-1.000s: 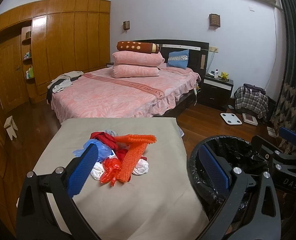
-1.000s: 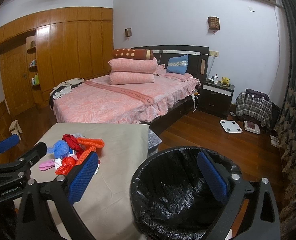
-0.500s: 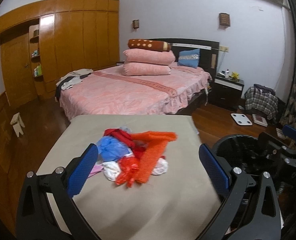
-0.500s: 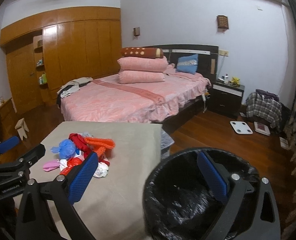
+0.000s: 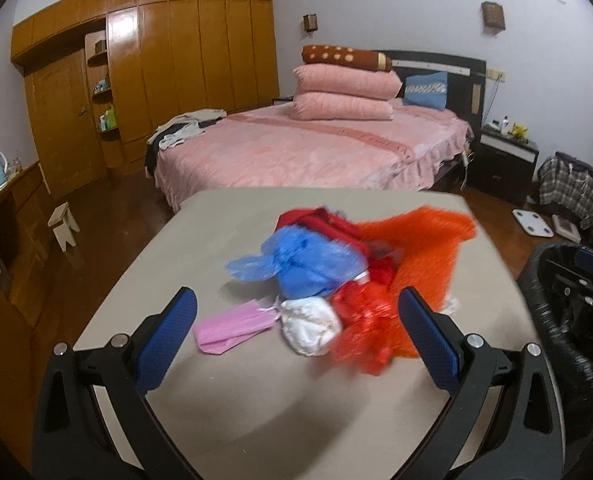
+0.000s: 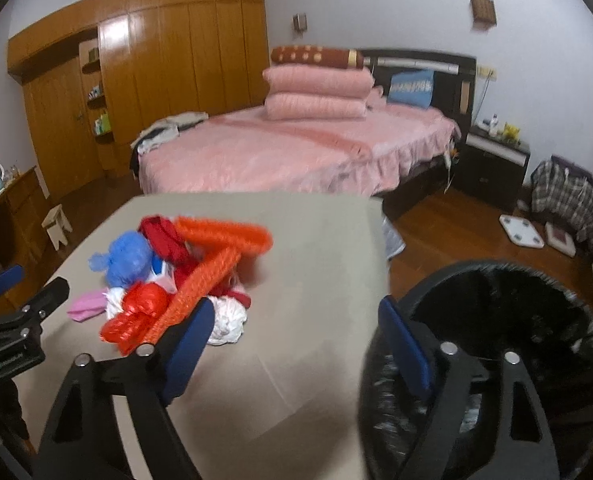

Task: Collect trash
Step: 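Grasp a white crumpled tissue with the right tool while the left tool grasps another white tissue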

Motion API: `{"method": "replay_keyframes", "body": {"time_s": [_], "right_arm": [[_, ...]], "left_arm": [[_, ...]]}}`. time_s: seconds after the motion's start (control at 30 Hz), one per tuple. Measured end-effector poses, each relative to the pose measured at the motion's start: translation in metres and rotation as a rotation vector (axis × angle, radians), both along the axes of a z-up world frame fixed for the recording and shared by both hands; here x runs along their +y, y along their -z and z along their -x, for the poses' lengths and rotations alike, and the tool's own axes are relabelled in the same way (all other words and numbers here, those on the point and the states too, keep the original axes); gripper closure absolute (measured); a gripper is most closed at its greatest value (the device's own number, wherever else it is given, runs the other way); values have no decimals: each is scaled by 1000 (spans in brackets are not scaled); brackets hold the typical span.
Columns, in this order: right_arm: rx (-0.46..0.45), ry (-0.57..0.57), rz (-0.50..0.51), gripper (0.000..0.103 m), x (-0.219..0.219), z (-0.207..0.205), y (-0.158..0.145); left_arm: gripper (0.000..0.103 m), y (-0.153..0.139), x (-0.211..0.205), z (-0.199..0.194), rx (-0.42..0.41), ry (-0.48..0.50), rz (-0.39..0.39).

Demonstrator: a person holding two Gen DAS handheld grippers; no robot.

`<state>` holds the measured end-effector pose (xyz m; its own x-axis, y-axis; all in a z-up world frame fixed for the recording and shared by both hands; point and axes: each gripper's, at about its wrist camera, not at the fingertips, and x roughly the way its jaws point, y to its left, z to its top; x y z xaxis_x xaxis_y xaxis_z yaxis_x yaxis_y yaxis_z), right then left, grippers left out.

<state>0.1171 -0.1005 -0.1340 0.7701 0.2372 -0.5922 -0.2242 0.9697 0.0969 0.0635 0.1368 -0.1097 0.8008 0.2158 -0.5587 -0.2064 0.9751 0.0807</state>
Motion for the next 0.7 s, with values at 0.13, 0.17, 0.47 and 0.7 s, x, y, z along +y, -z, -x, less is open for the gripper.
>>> {"method": "replay_keyframes", "body": {"time_s": [0.13,0.17,0.47,0.7], "right_arm": [[38,-1,20,27,10,-15,19],[43,-4,25,27,13,-18,23],[95,-97,67,34,46,-37,49],[148,-158,106,39,68,-46,69]], "left_arm": [[24,25,12,-10,46,8,15],[25,30,12,-13,59,14,30],[33,57,15,-30,103,37,25],[37,64,17,-39,114,38,37]]}}
